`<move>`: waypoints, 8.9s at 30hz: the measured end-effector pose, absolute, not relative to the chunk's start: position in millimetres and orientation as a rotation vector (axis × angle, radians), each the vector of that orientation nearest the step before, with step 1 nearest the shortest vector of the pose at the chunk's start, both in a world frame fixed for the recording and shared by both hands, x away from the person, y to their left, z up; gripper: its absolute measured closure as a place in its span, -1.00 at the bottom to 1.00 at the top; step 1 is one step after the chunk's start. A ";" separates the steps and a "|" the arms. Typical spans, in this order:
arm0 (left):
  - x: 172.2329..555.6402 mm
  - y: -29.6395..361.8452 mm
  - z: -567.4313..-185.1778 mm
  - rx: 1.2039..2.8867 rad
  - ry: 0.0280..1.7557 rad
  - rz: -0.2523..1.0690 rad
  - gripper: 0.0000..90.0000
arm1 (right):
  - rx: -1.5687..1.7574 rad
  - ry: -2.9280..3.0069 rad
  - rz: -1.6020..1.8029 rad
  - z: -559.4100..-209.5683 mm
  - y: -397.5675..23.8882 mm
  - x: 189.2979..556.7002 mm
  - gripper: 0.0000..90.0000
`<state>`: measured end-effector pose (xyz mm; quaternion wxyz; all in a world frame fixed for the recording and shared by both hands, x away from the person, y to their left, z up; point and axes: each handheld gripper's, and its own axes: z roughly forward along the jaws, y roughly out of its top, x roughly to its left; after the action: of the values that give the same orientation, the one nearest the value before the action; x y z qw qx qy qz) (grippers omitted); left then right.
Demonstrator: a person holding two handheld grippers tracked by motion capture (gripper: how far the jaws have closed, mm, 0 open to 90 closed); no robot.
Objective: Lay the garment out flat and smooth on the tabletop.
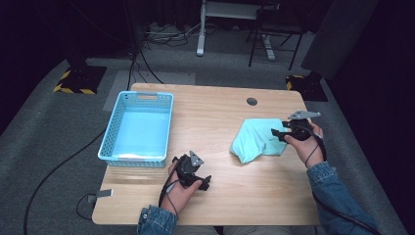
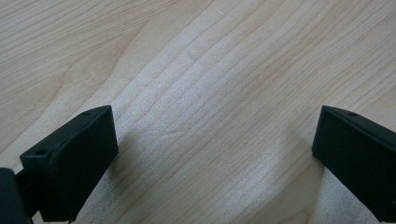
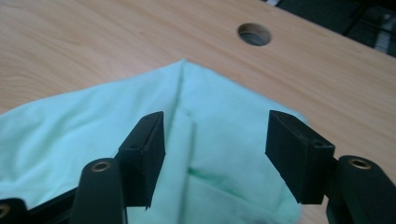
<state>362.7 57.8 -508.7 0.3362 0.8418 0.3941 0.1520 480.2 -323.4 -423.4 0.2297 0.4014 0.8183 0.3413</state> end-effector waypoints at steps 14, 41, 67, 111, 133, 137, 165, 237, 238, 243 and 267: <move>362.6 57.8 -508.7 2.195 1.027 0.397 -1.00 | 1.107 2.422 0.971 -459.9 -292.2 463.3 -0.11; 366.5 55.7 -508.4 2.203 1.016 0.395 -1.00 | 0.930 2.440 1.158 -399.0 -183.5 507.3 0.10; 367.3 54.4 -508.4 2.201 1.021 0.399 -1.00 | 1.099 2.438 0.926 -460.3 -253.1 524.2 -0.04; 366.5 54.4 -508.6 2.200 1.021 0.398 -1.00 | 0.989 2.415 0.951 -435.5 -255.0 483.4 0.93; 365.7 53.9 -508.7 2.194 1.028 0.396 -1.00 | 0.933 2.448 1.022 -417.3 -261.8 396.3 0.00; 365.6 53.9 -508.6 2.194 1.029 0.398 -1.00 | 0.968 2.428 1.020 -421.8 -268.1 411.2 -0.07; 365.6 54.0 -508.6 2.195 1.028 0.397 -1.00 | 1.077 2.504 0.868 -480.8 -265.4 469.3 0.25; 364.9 53.4 -508.7 2.193 1.032 0.396 -1.00 | 1.131 2.310 0.951 -430.4 -374.3 366.8 0.96; 364.9 53.4 -508.7 2.193 1.033 0.396 -1.00 | 1.140 2.308 0.947 -431.3 -377.9 364.0 0.96; 364.9 53.4 -508.7 2.193 1.032 0.396 -1.00 | 1.207 2.275 0.961 -436.7 -396.4 350.9 0.82; 364.3 53.5 -508.8 2.190 1.037 0.401 -1.00 | 1.067 2.448 0.932 -474.2 -327.4 387.6 0.13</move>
<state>364.3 53.5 -508.8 0.3359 0.8399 0.3977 0.1536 387.6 -327.4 -474.2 0.1558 0.3725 0.8549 0.3256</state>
